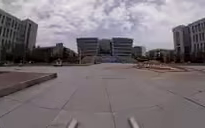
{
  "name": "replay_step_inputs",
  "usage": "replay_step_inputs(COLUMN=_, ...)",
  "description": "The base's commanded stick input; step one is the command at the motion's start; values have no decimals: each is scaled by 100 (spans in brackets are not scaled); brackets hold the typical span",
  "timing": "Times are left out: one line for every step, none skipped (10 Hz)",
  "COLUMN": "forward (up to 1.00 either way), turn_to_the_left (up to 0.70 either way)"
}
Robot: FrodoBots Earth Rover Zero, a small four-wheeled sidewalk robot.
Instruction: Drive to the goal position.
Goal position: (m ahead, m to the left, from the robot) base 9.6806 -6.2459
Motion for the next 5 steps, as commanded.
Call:
replay_step_inputs(forward=70, turn_to_the_left=35)
replay_step_inputs(forward=70, turn_to_the_left=35)
replay_step_inputs(forward=70, turn_to_the_left=35)
replay_step_inputs(forward=70, turn_to_the_left=0)
replay_step_inputs(forward=70, turn_to_the_left=0)
